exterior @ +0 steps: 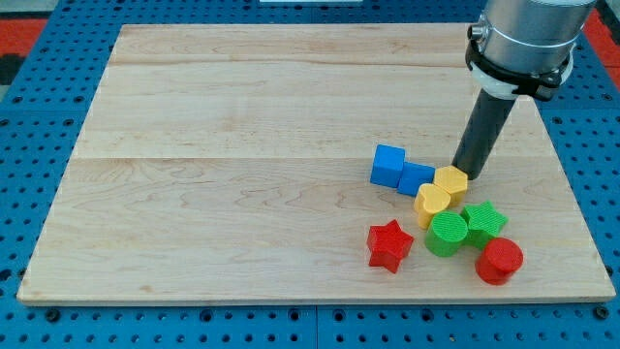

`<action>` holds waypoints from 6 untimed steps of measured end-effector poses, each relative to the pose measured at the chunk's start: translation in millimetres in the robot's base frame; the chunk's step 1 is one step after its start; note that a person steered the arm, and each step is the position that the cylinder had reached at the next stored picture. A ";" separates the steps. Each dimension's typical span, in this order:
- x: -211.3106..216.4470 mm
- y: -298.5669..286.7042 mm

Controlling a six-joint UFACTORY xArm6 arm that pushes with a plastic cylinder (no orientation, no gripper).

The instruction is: Move the blue cube diagonally top left to the red star

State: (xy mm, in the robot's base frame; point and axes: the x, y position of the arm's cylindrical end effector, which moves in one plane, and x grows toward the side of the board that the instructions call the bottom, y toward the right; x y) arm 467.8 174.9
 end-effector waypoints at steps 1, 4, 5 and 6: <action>5.8 3.8; -29.4 -55.2; -8.5 -91.6; 6.9 -104.3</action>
